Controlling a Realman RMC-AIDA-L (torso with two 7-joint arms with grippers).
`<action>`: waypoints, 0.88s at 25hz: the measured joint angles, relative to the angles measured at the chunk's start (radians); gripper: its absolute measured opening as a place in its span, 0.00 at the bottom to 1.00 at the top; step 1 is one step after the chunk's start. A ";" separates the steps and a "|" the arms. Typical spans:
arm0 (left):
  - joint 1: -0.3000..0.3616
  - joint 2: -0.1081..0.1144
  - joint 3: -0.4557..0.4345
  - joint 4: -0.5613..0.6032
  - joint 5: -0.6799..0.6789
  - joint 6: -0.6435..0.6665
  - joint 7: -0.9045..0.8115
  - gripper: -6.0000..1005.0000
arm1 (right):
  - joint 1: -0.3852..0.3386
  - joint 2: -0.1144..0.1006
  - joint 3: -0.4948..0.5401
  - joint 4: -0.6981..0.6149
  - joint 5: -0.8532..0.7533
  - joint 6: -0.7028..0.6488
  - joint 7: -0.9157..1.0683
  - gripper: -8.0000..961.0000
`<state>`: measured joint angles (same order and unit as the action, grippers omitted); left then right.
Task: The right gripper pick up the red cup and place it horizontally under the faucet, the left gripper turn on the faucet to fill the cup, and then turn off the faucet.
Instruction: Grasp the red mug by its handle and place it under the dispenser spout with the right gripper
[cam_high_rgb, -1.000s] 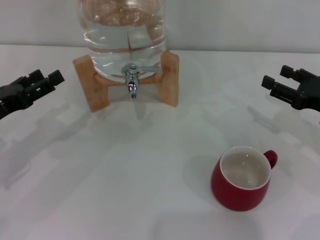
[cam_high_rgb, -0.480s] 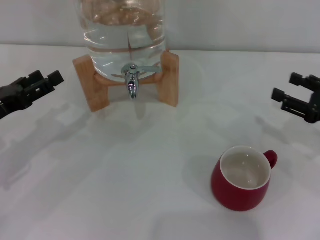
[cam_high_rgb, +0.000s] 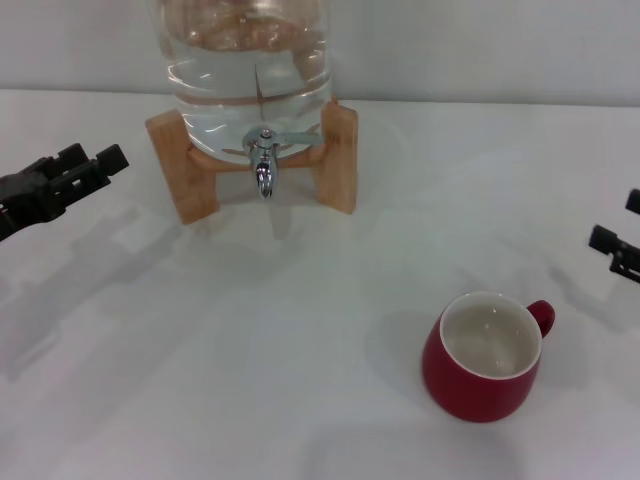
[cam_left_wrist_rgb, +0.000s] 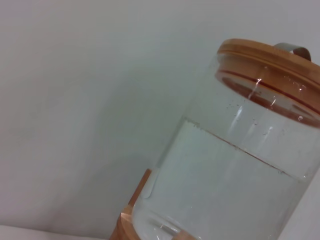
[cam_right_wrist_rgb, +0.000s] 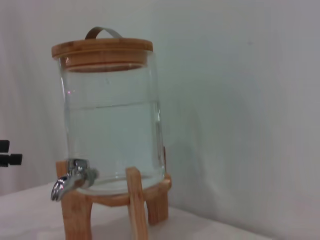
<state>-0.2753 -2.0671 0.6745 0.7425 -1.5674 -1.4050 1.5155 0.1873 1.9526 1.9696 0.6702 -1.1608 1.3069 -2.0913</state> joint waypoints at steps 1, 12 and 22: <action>0.000 0.000 0.001 0.000 0.000 0.000 0.000 0.88 | -0.012 0.001 0.000 0.000 0.000 0.001 -0.002 0.75; -0.002 0.001 0.004 0.005 0.000 -0.005 -0.002 0.88 | -0.054 0.050 -0.007 -0.083 0.006 0.000 -0.216 0.75; -0.015 0.008 0.007 0.011 0.017 -0.009 -0.027 0.88 | -0.057 0.052 -0.009 -0.161 0.010 0.008 -0.297 0.75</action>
<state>-0.2906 -2.0587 0.6816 0.7538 -1.5501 -1.4143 1.4881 0.1306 2.0049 1.9609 0.5093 -1.1513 1.3149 -2.3886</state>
